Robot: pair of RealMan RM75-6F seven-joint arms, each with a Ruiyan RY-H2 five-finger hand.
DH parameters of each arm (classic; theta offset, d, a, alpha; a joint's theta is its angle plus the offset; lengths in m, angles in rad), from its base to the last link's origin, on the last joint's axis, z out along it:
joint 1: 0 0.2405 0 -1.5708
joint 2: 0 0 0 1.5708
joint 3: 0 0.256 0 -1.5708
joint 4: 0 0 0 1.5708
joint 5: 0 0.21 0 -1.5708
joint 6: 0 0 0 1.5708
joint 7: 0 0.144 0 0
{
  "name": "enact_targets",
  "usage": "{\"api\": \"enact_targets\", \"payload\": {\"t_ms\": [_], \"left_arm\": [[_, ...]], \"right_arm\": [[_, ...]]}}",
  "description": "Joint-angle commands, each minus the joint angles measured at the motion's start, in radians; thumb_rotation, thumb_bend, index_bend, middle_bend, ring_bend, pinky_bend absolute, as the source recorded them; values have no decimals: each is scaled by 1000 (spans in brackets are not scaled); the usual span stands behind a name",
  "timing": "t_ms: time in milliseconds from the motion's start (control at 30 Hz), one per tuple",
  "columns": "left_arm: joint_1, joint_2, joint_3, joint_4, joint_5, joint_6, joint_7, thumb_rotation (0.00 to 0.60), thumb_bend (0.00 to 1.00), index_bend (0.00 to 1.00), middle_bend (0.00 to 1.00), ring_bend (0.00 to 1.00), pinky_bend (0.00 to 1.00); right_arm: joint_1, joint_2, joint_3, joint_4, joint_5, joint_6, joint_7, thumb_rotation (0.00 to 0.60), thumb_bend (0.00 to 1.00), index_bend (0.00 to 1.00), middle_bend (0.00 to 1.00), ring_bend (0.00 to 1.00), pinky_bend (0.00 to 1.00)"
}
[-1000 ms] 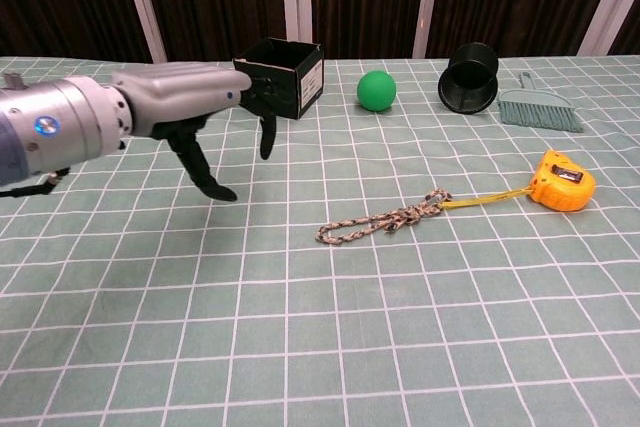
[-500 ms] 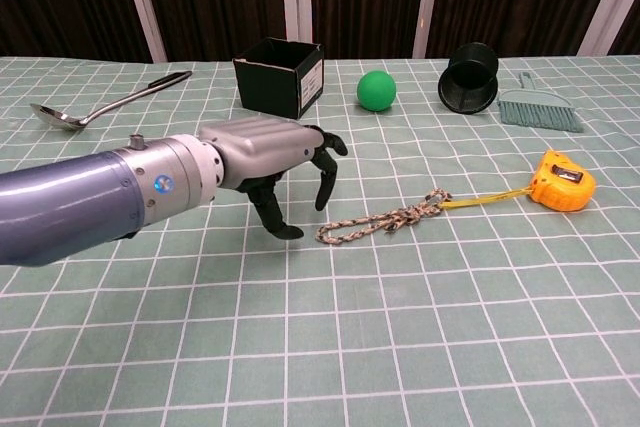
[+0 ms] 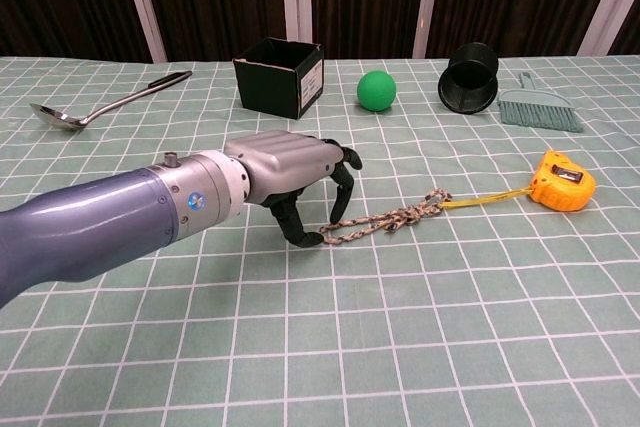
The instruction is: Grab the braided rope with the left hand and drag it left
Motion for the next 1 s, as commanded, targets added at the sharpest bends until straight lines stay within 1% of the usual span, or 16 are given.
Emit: {"api": "enact_targets", "payload": {"t_ms": [33, 500, 1000], "left_arm": [[-3, -5, 4, 7, -4, -1, -2, 600, 404, 514, 69, 0, 0], [-15, -25, 16, 38, -14, 0, -19, 600, 407, 534, 71, 0, 0], [-16, -32, 30, 49, -14, 8, -26, 600, 509, 553, 75, 0, 0]], "right_arm": [[0, 1, -1, -1, 0, 0, 0, 600, 193, 0, 0, 0, 0], [0, 2, 1, -4, 2, -2, 2, 600, 193, 0, 0, 0, 0], [-2, 4, -3, -11, -2, -4, 7, 600, 193, 0, 0, 0, 0]]}}
